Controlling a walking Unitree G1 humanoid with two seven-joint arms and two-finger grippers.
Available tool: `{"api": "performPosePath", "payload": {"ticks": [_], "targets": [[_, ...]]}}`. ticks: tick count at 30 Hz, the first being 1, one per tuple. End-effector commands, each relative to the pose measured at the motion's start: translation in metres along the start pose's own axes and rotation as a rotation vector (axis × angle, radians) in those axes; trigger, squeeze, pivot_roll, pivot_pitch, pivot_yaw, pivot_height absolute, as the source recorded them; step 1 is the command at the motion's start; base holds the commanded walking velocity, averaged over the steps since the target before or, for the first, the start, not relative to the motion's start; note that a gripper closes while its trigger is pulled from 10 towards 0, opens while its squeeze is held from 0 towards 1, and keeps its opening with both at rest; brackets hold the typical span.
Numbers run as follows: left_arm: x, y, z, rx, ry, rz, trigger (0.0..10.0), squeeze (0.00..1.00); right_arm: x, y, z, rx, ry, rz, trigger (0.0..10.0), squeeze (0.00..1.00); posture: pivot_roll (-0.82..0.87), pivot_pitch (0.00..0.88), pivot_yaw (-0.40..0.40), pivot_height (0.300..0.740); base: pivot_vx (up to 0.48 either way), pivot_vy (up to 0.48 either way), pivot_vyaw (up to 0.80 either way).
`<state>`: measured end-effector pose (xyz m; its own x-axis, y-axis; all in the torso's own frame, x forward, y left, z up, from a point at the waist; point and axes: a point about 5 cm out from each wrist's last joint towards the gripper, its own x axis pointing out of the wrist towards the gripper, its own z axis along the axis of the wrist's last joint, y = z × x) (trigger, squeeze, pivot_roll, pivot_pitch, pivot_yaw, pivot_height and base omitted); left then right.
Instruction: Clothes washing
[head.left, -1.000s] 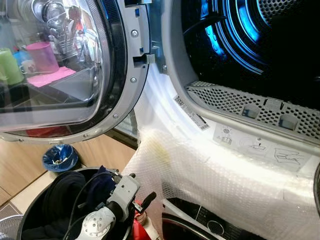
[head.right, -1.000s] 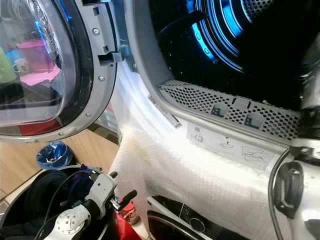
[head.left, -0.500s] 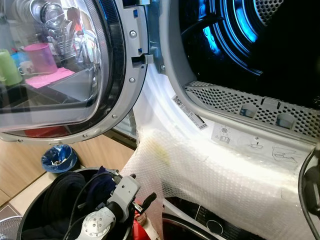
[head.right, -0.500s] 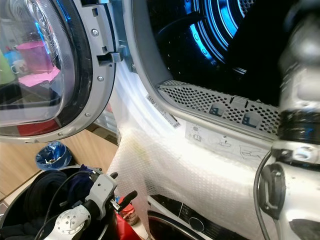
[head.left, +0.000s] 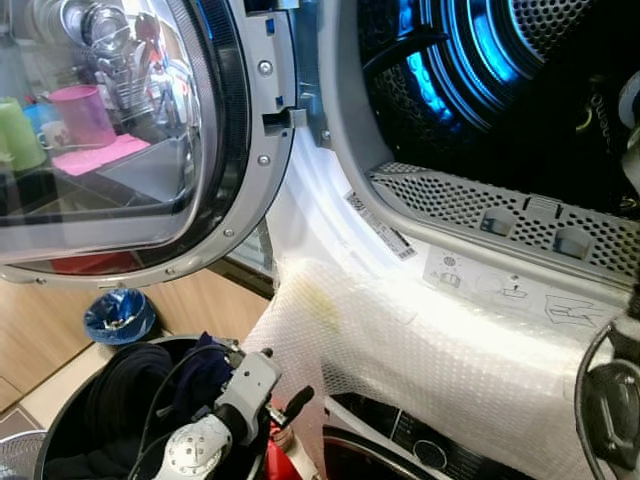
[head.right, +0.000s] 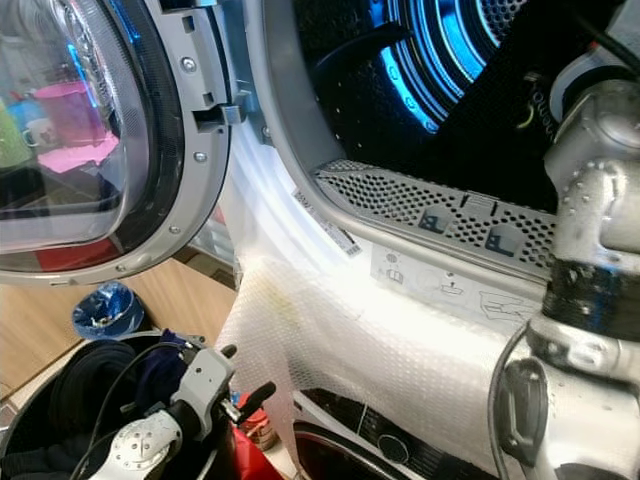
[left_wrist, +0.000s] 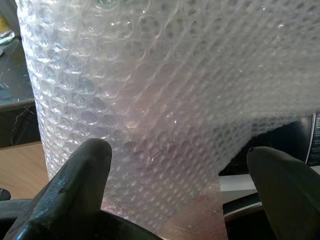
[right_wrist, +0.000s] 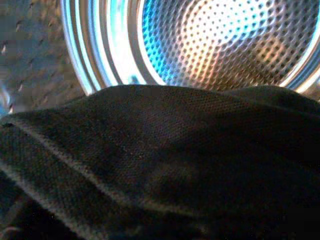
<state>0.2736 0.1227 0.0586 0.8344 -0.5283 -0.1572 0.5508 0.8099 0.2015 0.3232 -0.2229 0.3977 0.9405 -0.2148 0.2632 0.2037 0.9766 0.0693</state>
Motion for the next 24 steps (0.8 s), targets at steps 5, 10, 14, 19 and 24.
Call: {"api": "performPosePath", "payload": {"ticks": [5, 10, 14, 19, 24], "targets": [[-0.002, -0.006, -0.012, -0.023, 0.064, -0.038, 10.0, 0.0, -0.043, -0.008, 0.022, -0.059, 0.009, 0.043, 10.0, 0.0, -0.05, 0.064, 0.059, 0.74, 0.0, 0.0, 0.0], [-0.002, -0.006, -0.012, -0.022, 0.066, -0.041, 10.0, 0.0, -0.063, -0.014, 0.001, -0.045, 0.108, 0.015, 10.0, 0.0, -0.05, 0.067, 0.063, 0.74, 0.0, 0.0, 0.0], [-0.001, -0.007, -0.012, -0.023, 0.066, -0.048, 10.0, 0.0, -0.077, -0.023, -0.02, -0.023, 0.187, -0.024, 10.0, 0.0, -0.06, 0.069, 0.065, 0.74, 0.0, 0.0, 0.0], [-0.002, -0.007, -0.012, -0.021, 0.066, -0.051, 10.0, 0.0, -0.093, -0.041, -0.048, 0.0, 0.269, -0.096, 10.0, 0.0, -0.05, 0.072, 0.065, 0.74, 0.0, 0.0, 0.0], [-0.003, -0.004, -0.013, -0.02, 0.069, -0.047, 10.0, 0.0, -0.112, -0.058, -0.056, -0.015, 0.261, -0.143, 10.0, 0.0, -0.05, 0.079, 0.065, 0.74, 0.0, 0.0, 0.0]]}}
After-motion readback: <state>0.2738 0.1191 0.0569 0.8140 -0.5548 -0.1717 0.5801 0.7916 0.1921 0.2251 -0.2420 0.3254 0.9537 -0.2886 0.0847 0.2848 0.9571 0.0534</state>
